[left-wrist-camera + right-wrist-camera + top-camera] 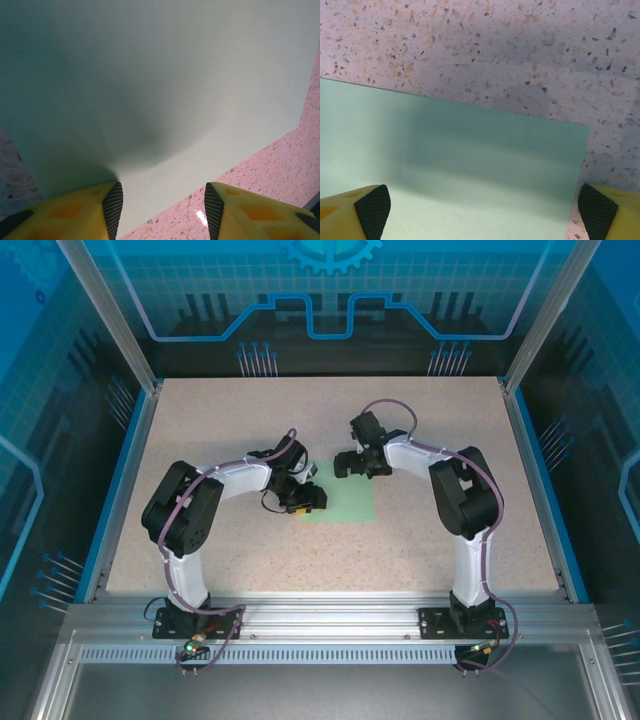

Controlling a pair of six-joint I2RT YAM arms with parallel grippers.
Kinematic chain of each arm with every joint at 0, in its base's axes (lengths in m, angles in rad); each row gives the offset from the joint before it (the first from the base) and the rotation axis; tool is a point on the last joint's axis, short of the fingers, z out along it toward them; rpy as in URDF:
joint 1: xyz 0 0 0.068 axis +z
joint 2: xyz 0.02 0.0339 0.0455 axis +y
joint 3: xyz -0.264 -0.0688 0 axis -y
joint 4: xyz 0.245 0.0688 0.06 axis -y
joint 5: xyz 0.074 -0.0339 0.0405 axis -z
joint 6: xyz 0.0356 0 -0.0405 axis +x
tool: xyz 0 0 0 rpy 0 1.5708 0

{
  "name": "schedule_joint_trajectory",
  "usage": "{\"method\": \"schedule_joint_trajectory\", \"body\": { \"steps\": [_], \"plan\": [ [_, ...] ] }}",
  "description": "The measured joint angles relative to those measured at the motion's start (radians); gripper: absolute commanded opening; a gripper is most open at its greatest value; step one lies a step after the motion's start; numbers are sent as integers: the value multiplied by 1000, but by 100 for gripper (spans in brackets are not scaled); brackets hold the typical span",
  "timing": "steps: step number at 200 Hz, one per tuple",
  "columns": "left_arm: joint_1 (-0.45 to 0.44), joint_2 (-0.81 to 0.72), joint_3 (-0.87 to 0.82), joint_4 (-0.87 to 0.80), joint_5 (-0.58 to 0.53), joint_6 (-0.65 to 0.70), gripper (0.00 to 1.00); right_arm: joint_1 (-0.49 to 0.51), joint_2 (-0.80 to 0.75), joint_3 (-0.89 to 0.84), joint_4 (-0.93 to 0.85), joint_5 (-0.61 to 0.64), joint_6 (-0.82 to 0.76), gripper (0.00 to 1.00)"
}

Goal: Fold a paper plane with a square sheet of paper (fold left side to right side)
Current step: Pick up the square sheet of paper from the center of the table.

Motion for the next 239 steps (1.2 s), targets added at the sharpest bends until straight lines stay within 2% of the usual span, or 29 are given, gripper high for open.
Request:
{"method": "schedule_joint_trajectory", "body": {
  "steps": [78, 120, 192, 222, 239],
  "plan": [
    [0, 8, 8, 0, -7, 0, 48, 6, -6, -5, 3, -38, -3, 97],
    [0, 11, 13, 0, -9, 0, 48, 65, -32, -33, -6, -84, -2, 95],
    [0, 11, 13, 1, -10, -7, 48, 91, -40, -38, -55, -127, -8, 72],
    [0, 8, 13, 7, -10, -7, 50, 91, -40, -38, -66, -146, -13, 61],
    [2, -3, 6, 23, -18, -8, 55, 91, -44, -38, -68, -158, -16, 54]
  ]
}}
